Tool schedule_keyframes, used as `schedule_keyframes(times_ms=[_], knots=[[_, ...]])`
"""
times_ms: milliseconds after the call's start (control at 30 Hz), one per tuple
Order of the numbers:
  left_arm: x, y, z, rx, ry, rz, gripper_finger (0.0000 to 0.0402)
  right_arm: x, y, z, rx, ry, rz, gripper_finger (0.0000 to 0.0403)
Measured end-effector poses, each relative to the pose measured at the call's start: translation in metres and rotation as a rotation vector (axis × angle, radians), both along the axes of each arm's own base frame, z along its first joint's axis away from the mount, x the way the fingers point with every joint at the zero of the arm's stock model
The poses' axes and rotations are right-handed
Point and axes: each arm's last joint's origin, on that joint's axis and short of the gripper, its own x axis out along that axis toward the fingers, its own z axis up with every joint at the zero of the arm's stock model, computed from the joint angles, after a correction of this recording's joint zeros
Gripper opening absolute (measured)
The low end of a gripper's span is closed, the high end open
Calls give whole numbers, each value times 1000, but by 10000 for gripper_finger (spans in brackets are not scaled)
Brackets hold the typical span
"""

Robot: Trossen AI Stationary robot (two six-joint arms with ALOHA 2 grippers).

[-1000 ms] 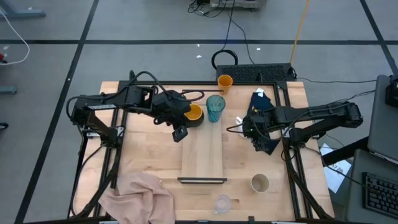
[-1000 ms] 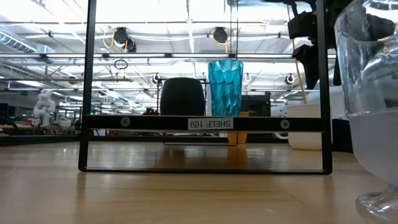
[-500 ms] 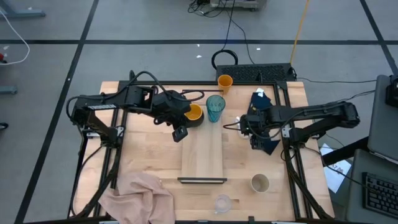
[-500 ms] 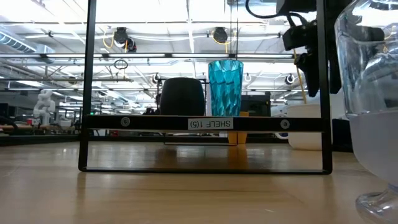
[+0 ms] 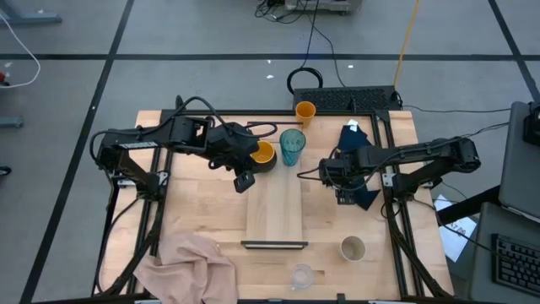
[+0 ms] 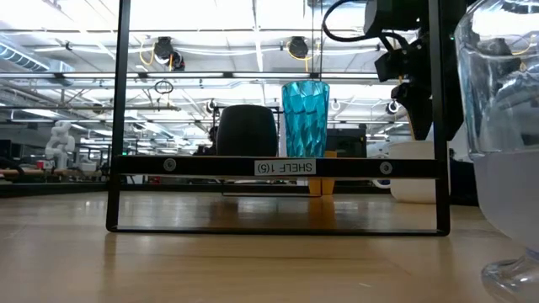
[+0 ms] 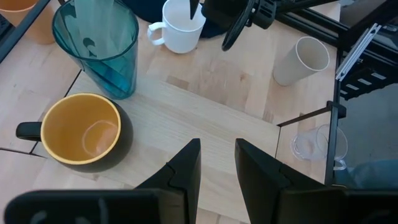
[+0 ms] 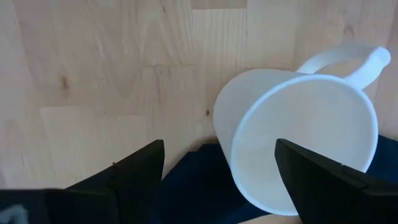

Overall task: Stack small to large cups/mugs on shelf
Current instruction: Put the white mug on the shelf

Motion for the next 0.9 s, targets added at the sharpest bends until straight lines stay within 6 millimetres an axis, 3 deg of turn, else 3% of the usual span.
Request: schedule_keyframes(times_ms=[167,433,900], knots=[[0,0,0,-2,0,-2,99,-1,0,-4,1,1,-12,280],[0,0,0,-2,0,-2,99,-21,0,-32,4,88,-32,269],[0,0,0,17,0,-16,99,-26,0,-30,7,44,-33,228]])
